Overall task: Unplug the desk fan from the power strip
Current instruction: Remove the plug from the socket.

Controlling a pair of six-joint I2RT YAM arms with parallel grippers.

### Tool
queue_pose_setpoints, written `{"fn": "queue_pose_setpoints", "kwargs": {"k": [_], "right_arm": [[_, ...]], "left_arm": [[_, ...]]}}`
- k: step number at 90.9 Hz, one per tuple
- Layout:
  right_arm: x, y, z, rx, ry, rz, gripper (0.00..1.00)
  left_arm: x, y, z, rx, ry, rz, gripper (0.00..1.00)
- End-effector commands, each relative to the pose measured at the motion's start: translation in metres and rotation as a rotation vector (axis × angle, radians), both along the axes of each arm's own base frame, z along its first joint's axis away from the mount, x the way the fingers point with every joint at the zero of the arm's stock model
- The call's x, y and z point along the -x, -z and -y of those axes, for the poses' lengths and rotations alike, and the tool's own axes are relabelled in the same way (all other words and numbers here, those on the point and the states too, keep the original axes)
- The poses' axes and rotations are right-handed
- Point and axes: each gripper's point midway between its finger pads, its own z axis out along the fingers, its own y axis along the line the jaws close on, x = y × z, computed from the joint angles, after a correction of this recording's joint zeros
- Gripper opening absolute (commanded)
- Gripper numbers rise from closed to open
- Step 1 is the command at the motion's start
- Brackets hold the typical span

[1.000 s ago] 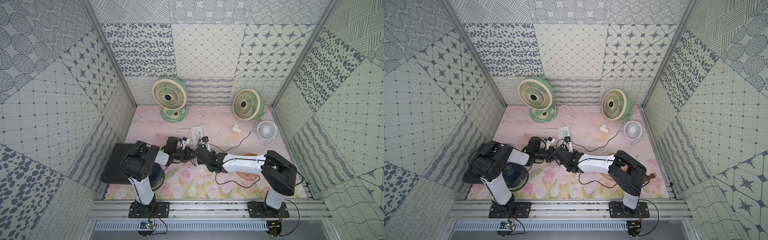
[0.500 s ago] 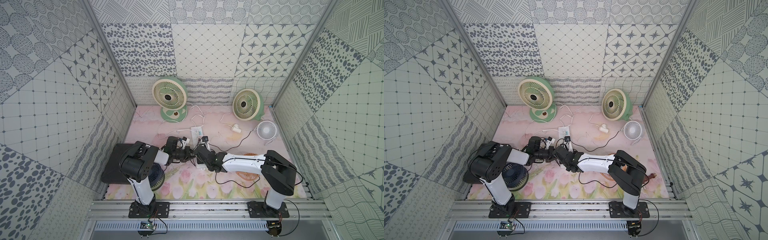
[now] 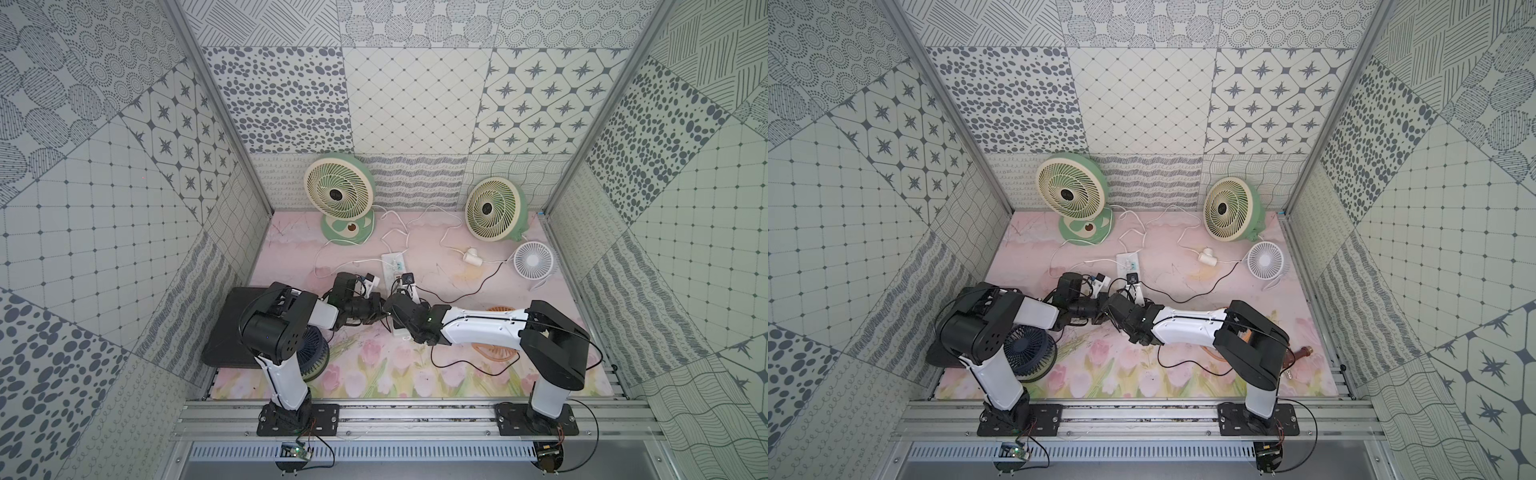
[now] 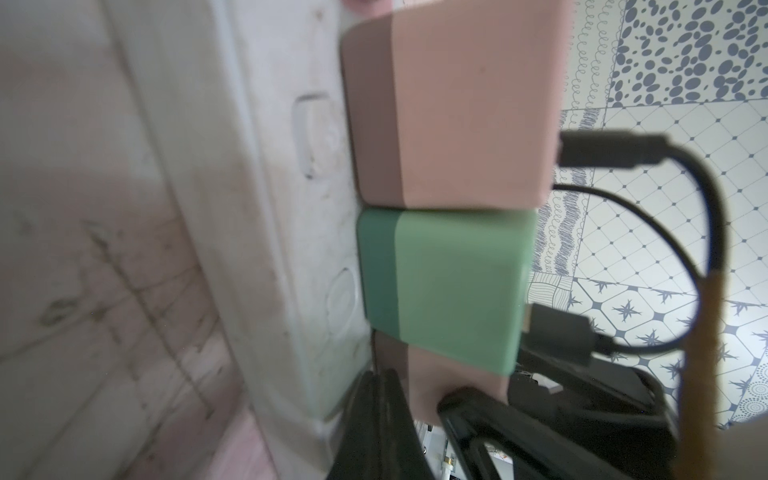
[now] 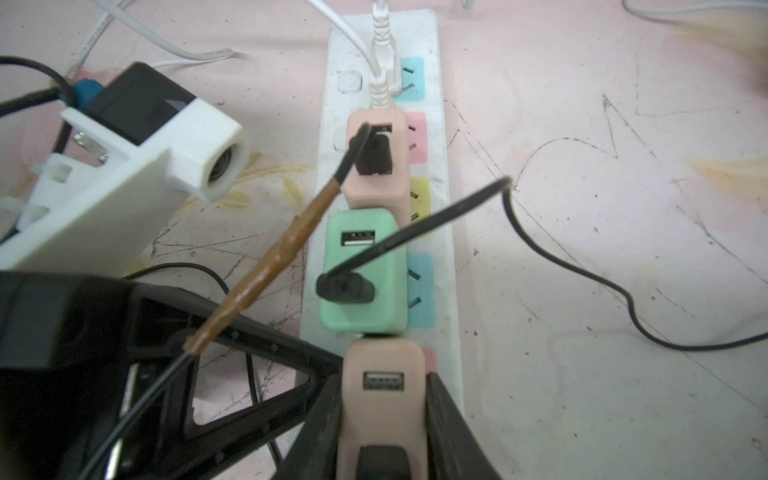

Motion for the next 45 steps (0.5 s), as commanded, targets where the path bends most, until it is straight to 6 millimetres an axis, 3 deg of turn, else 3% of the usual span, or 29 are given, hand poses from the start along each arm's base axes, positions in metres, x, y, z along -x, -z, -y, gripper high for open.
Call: {"fn": "queue_pose_setpoints", "kwargs": {"k": [1,11,33,45], "right_arm": [[-0.002,-0.019,-0.010,0.011,-0.008,0.065,0.10],[0.003,-0.023,-0.024,0.086,-0.046,0.104,0.10],[-0.009,-0.018,0.007,-0.115,0.047,0.020,0.10],[-0.004,-0.016,-0.002,-0.093,0.019,0.020,0.10]], "left_arm": [[0.006,0.025,-0.007,-0.089,-0.029,-0.067,0.00],[0.006,0.025,-0.007,-0.091,-0.027,-0.067,0.00],[0.006,0.026,-0.008,-0.095,-0.029,-0.069,0.00],[0.006,0.026,-0.008,-0.094,-0.028,-0.071,0.00]]}}
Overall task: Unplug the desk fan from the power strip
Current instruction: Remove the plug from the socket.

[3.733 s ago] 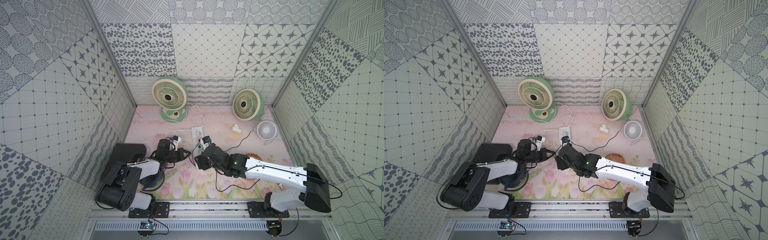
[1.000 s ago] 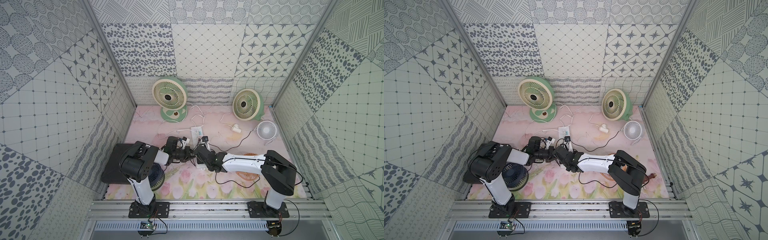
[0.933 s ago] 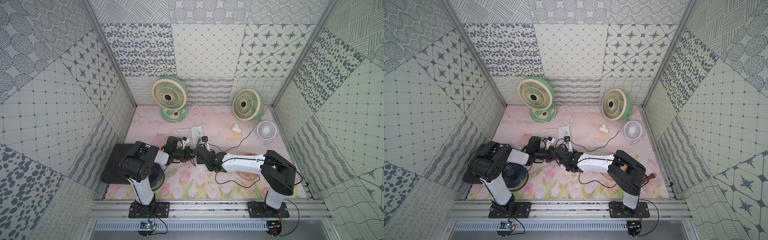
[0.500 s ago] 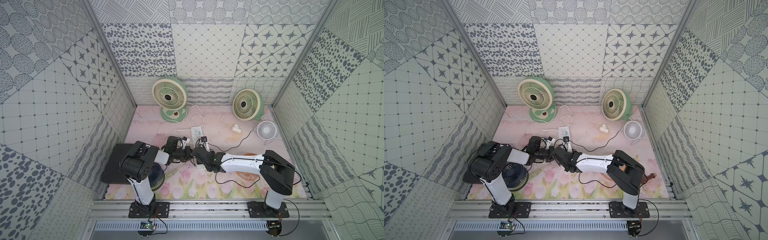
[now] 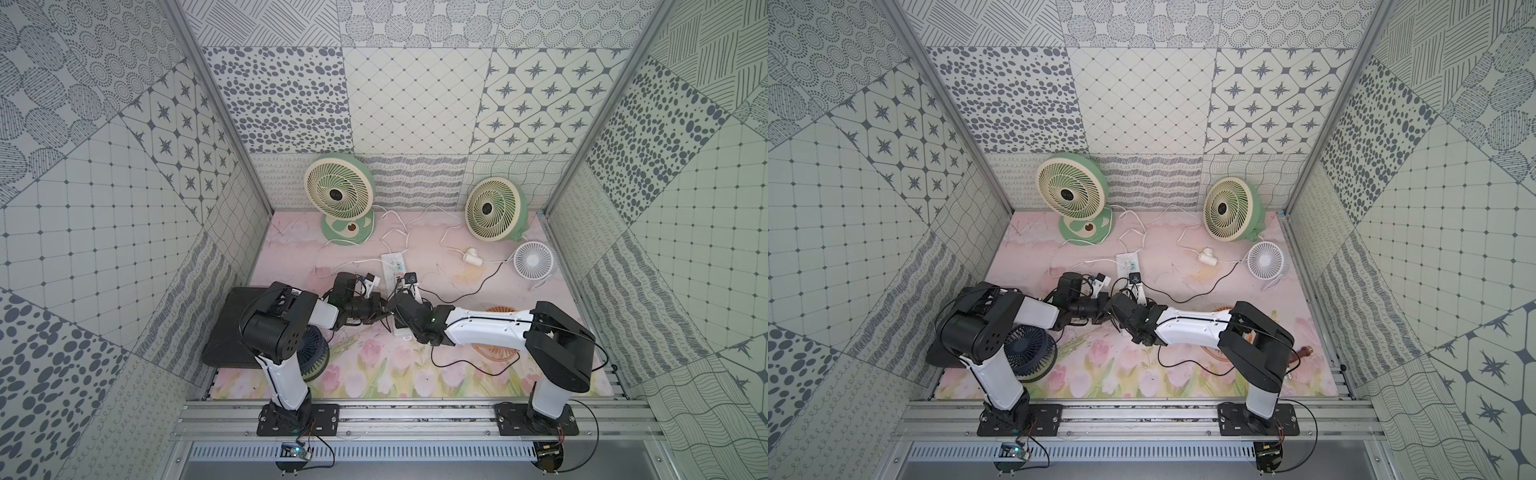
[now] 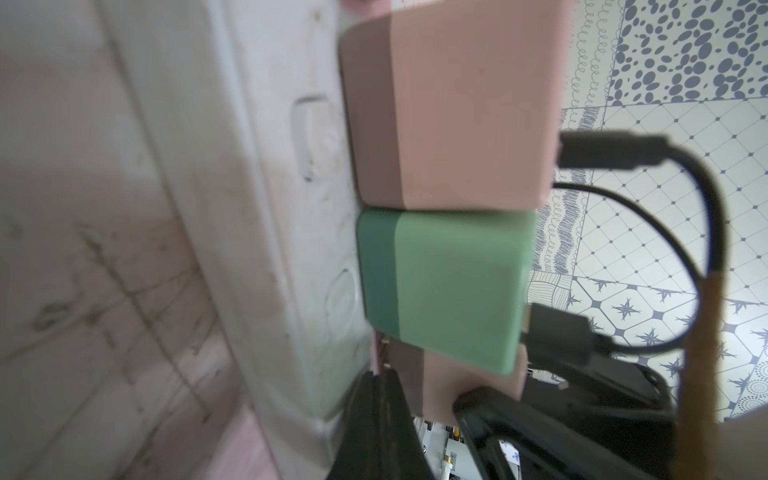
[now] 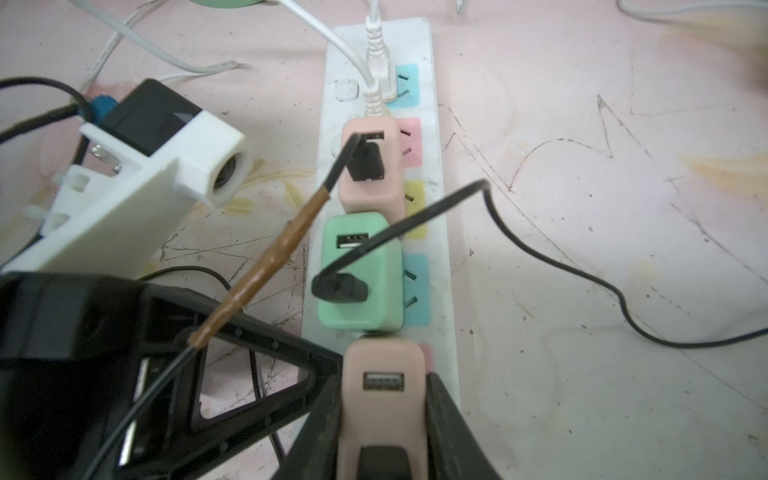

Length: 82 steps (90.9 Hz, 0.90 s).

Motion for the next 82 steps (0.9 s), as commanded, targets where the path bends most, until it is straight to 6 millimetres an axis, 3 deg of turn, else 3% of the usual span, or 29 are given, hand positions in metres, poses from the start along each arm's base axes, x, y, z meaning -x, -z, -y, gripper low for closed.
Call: {"fn": "queue_pose_setpoints", "kwargs": {"k": [1,16,38,63,82], "right_arm": [[-0.002,-0.010,-0.008,-0.034,0.007,0.030,0.10],[0.006,-0.015,-0.031,0.074,-0.047,0.082,0.10],[-0.005,-0.012,-0.002,-0.086,0.038,0.019,0.10],[0.006,-0.017,-0.027,0.072,-0.039,0.087,0.10],[-0.004,-0.015,-0.003,-0.073,0.035,0.029,0.10]], "left_arm": [[0.006,0.025,-0.007,-0.093,-0.030,-0.069,0.00],[0.006,0.025,-0.008,-0.094,-0.030,-0.069,0.00],[0.006,0.026,-0.008,-0.096,-0.031,-0.072,0.00],[0.006,0.025,-0.009,-0.098,-0.031,-0.070,0.00],[0.005,0.026,-0.009,-0.102,-0.034,-0.071,0.00]]}}
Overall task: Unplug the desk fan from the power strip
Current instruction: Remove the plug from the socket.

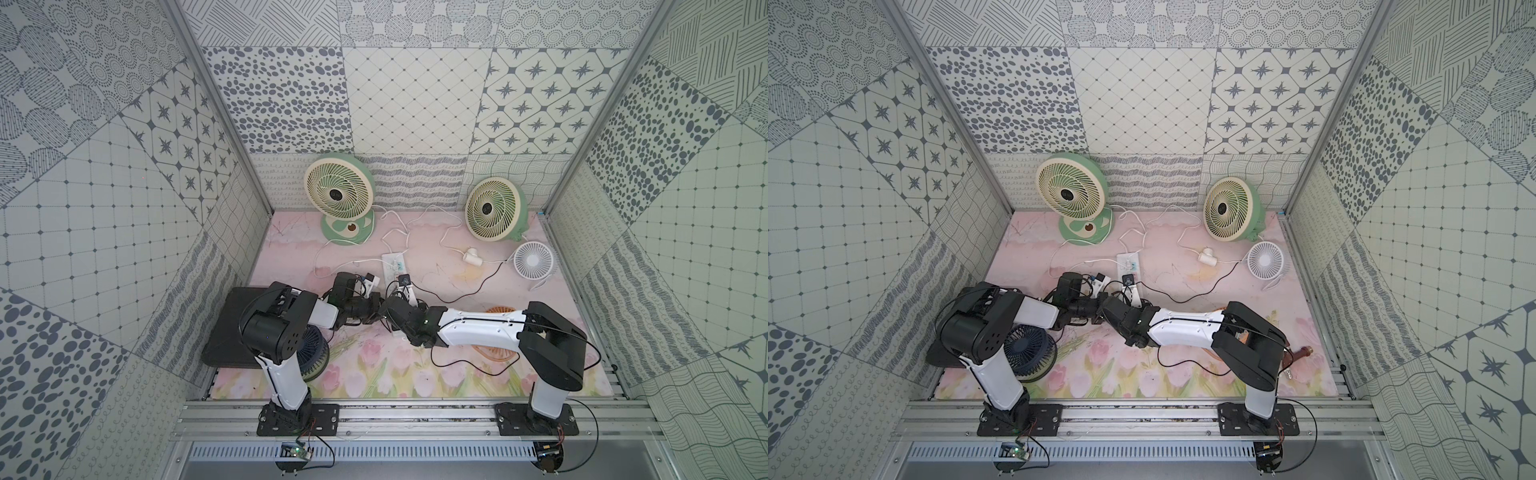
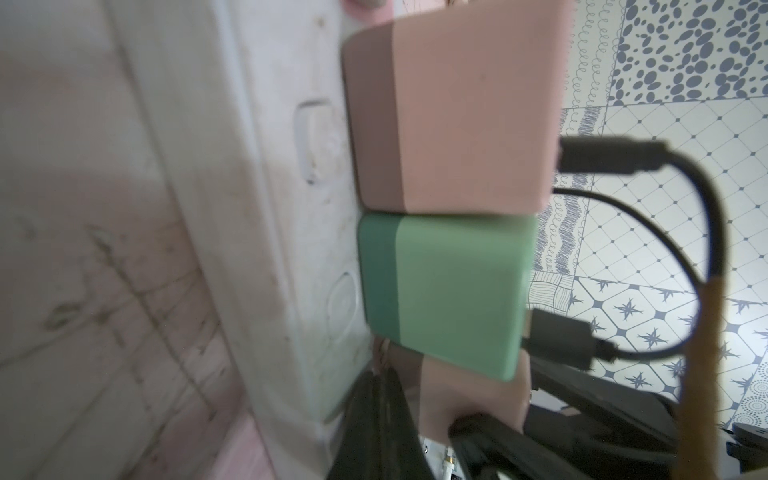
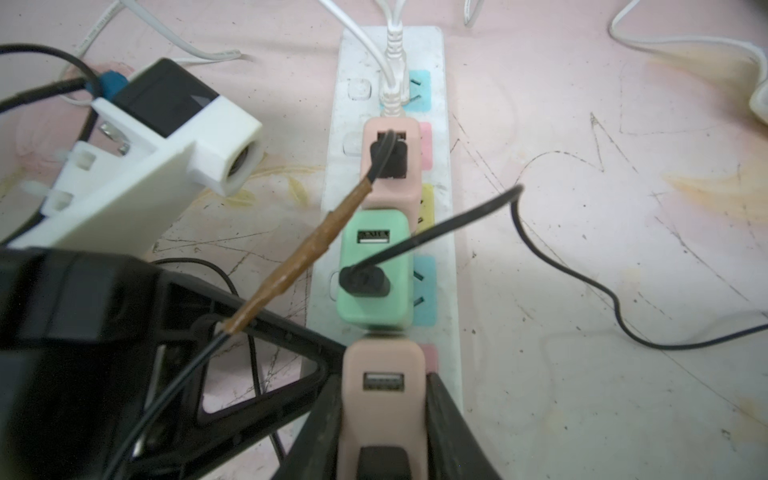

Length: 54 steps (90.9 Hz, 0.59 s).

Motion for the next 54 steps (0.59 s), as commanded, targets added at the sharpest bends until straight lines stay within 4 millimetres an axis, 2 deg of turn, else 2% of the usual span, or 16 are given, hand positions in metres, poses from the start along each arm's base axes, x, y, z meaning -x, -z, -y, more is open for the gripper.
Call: {"fn": "queue_pose_setpoints", "kwargs": {"k": [1,12,26,35,44,54], "right_arm": [[-0.006,-0.013,0.004,-0.154,0.034,-0.010,0.10],[-0.005,-0.011,0.003,-0.187,0.021,-0.027,0.10],[0.000,-0.016,-0.016,-0.072,-0.029,0.021,0.11],[0.002,-0.017,-0.020,-0.017,-0.042,0.049,0.11],[0.000,-0.023,-0.009,-0.029,-0.014,0.059,0.11],[-0.007,-0.023,0.006,-0.120,0.023,0.021,0.10]], "left_arm": [[0.005,0.026,-0.009,-0.099,-0.036,-0.074,0.00],[0.005,0.026,-0.009,-0.098,-0.036,-0.073,0.00],[0.005,0.026,-0.009,-0.099,-0.036,-0.074,0.00],[0.005,0.026,-0.010,-0.101,-0.036,-0.075,0.00],[0.005,0.026,-0.010,-0.102,-0.037,-0.074,0.00],[0.005,0.027,-0.010,-0.102,-0.037,-0.078,0.00]]}}
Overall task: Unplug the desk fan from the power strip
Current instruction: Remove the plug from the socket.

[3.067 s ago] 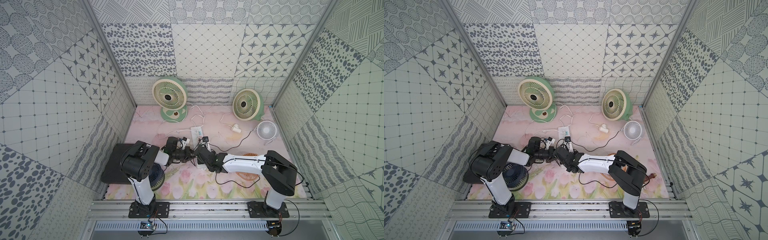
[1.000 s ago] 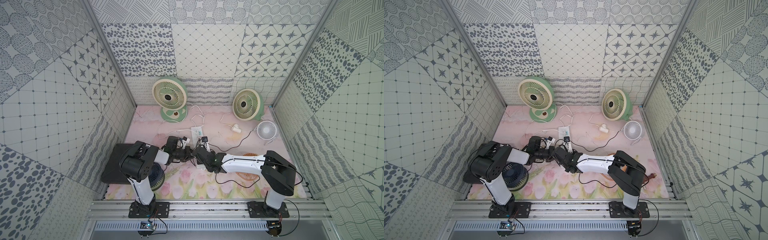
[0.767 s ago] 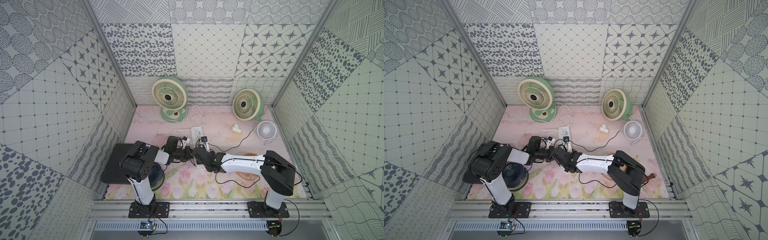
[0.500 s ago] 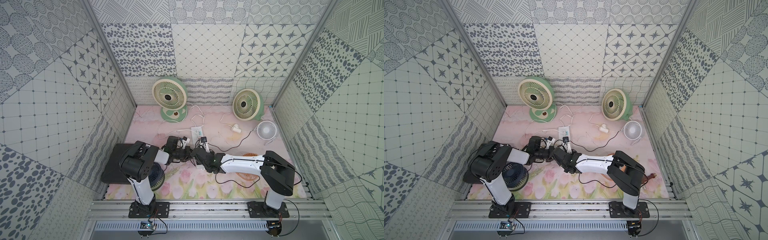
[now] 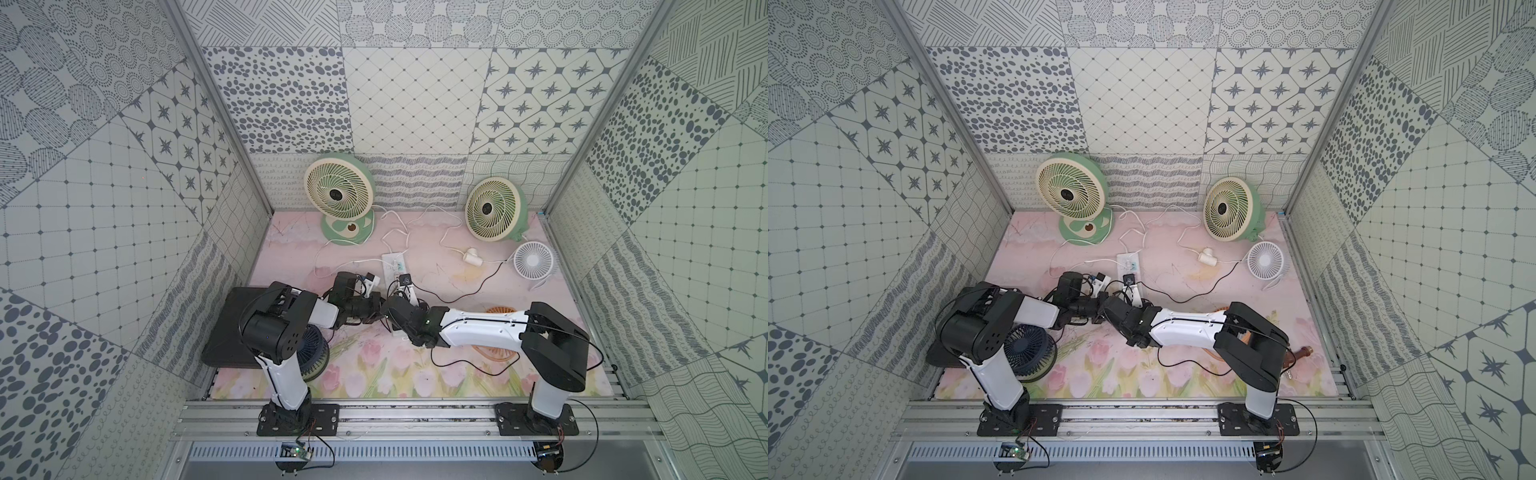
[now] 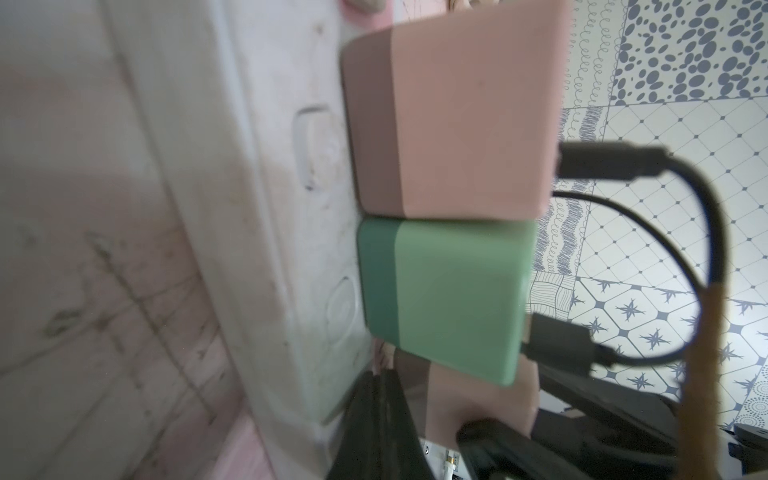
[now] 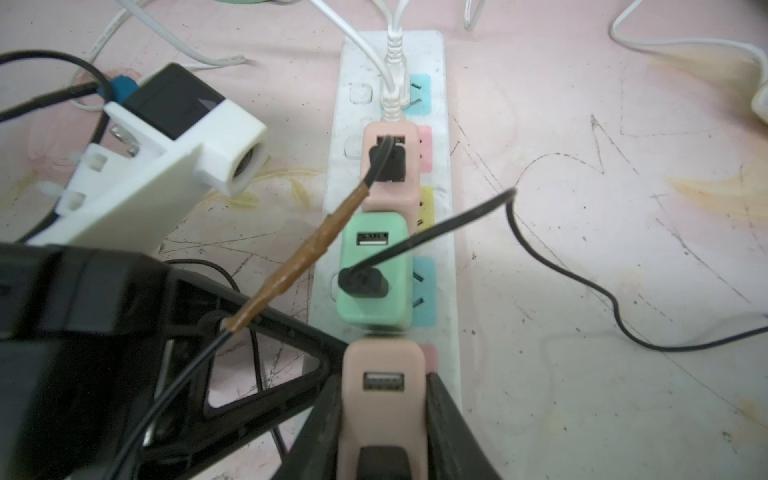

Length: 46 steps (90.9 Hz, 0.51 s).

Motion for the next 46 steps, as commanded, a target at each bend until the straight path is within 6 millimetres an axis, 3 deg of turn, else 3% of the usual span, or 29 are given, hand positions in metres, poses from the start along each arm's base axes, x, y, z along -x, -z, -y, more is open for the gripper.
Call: {"fn": "queue_pose_setpoints", "kwargs": {"k": [1,11,31,46], "right_arm": [[-0.008,-0.019,0.007,-0.125,0.034,0.010,0.10],[-0.006,-0.016,0.005,-0.127,0.021,-0.002,0.11],[0.003,-0.018,-0.024,-0.012,-0.054,0.044,0.11],[0.001,-0.030,-0.013,-0.020,-0.037,0.066,0.12]], "left_arm": [[0.007,0.027,-0.010,-0.097,-0.038,-0.079,0.00],[0.006,0.027,-0.009,-0.095,-0.038,-0.080,0.00],[0.007,0.027,-0.009,-0.096,-0.036,-0.080,0.00],[0.006,0.027,-0.010,-0.097,-0.037,-0.079,0.00]]}}
